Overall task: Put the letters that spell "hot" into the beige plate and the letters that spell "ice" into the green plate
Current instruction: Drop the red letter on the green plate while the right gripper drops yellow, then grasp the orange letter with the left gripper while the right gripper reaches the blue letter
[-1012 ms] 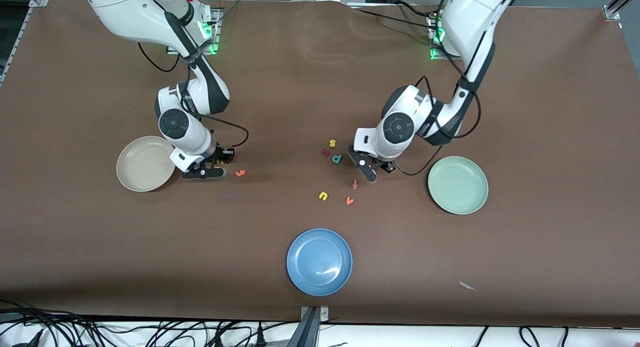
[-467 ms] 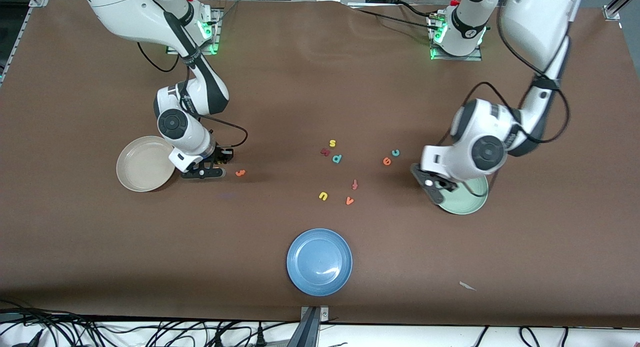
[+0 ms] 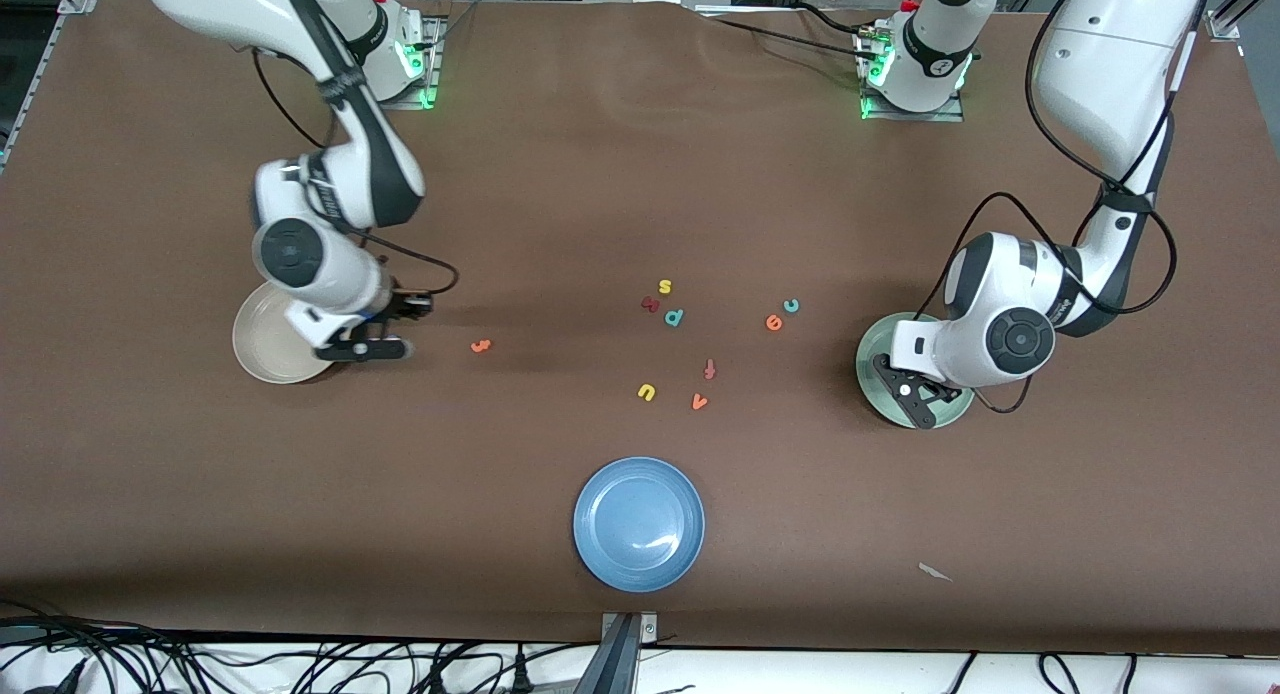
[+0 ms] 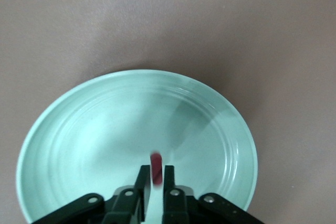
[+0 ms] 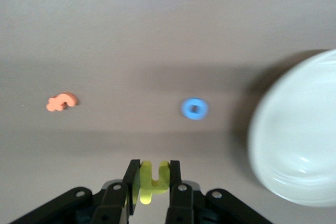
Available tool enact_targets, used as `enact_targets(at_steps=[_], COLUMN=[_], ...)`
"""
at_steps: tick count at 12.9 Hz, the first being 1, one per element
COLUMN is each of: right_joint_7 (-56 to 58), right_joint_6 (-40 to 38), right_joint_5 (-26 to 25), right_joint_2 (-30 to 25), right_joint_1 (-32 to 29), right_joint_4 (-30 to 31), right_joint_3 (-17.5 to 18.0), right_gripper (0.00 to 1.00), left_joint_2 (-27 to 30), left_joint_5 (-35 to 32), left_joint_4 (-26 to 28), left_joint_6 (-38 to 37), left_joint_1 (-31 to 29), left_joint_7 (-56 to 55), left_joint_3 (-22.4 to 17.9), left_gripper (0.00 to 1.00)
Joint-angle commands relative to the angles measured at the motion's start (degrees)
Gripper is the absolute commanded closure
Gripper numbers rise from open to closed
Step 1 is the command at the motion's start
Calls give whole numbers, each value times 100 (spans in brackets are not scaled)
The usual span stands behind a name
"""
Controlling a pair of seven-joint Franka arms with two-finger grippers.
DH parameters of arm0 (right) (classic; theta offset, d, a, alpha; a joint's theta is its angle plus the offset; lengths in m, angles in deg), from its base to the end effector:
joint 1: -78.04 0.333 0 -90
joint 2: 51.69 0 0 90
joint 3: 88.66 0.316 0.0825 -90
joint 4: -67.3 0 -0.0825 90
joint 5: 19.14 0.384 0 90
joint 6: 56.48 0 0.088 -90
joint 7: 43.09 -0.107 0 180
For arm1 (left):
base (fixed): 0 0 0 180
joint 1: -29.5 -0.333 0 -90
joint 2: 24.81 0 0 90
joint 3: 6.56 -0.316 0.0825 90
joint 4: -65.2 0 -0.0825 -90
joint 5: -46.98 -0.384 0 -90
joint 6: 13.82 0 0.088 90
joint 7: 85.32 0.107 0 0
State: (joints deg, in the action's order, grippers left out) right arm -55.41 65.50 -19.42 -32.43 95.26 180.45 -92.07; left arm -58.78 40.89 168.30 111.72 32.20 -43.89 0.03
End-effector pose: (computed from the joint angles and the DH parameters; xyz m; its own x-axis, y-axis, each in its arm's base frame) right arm 0.5713 0.1413 0.2852 0.9849 0.0248 -0.1714 0.0357 -0.9975 0.0612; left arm 0.6253 -0.0943 0.2037 0.5734 -0.8051 -0.1517 -0.7974 -0.5910 0.1224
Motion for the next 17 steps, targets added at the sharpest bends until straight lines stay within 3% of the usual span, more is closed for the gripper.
enact_targets(at_steps=[1, 2, 5, 7, 11, 12, 13, 14, 17], right_joint_7=[851, 1246, 2214, 2601, 2990, 2990, 2981, 2938, 2500], right_joint_6=[-551, -587, -491, -237, 72, 81, 81, 72, 10], right_joint_5=[89, 89, 89, 54, 63, 63, 72, 98, 116], right_joint_2=[-133, -133, 234, 577, 991, 1035, 1027, 1009, 624], right_joint_1=[-26, -26, -192, -455, -694, -694, -694, -685, -606], right_joint_4=[-215, -197, -197, -188, -188, -188, -197, -206, -224], right_joint_3=[-623, -870, -1486, -1487, -1487, -1487, -1487, -1487, -1330], right_gripper=[91, 91, 91, 91, 87, 80, 53, 4, 1], left_joint_2=[-162, -153, 39, 40, 58, 40, 5, -4, -91], left_joint_5=[-129, -129, -41, -33, -33, -33, -41, -50, -111], left_joint_4=[-124, -150, -194, -150, -97, -88, -71, -53, 0], left_joint_6=[190, 190, 129, 111, 6, 14, 32, 23, 137], left_joint_1=[-42, -41, -68, -33, -41, -24, 37, 194, 528], left_joint_7=[58, 128, 348, 244, -1256, -1617, -1908, -2180, -2999], left_joint_3=[88, 88, 211, 464, 1036, 1133, 1195, 1196, 1204], left_gripper=[53, 1, 0, 0, 0, 0, 0, 0, 2])
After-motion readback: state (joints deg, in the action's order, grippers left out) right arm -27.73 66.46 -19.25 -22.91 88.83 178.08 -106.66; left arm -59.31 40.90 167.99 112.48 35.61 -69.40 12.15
